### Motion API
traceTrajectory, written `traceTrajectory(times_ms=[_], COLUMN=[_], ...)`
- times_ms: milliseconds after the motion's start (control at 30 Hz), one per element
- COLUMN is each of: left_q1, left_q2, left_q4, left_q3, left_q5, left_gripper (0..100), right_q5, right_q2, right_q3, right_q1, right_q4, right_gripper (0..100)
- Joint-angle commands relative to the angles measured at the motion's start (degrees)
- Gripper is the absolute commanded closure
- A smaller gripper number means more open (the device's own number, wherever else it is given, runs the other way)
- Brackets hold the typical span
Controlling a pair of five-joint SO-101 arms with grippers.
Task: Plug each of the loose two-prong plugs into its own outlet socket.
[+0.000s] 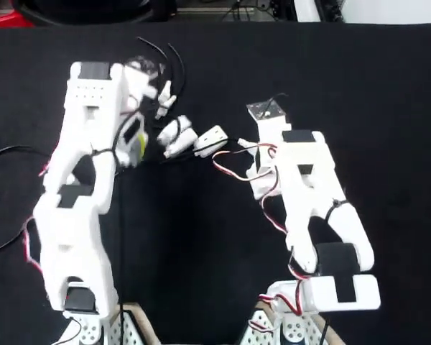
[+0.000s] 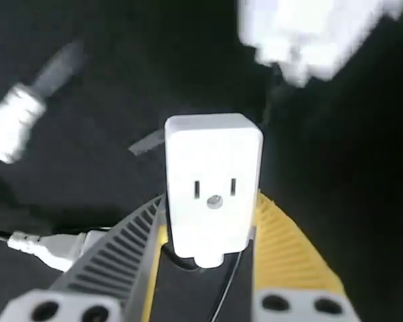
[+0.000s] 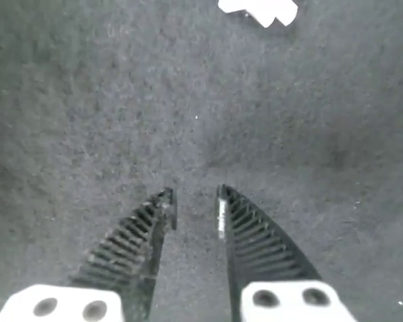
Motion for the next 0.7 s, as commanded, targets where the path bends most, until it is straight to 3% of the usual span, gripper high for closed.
traceTrajectory(times_ms=[0,233,400,667], left_q1=[0.92,1.19,5.58,7.96], left_q2=[-11.34,-25.93,-37.1,-55.03], left_q4=[-4.22,-21.1,-29.54,-34.2], left_q3=[16.4,46.73,64.22,78.46], left_q5=[-3.08,-9.23,-13.98,-14.07], left_gripper=[96,96,96,79], right_q5=[-0.7,-0.79,-0.79,-0.79], right_q2=[0.84,1.01,1.01,1.1], right_q3=[-3.21,-3.21,-3.21,-3.21], right_q1=[0.53,0.53,0.53,0.53], right_q4=[-0.09,-0.09,-0.09,-0.09], right_gripper=[89.3,89.3,89.3,89.3])
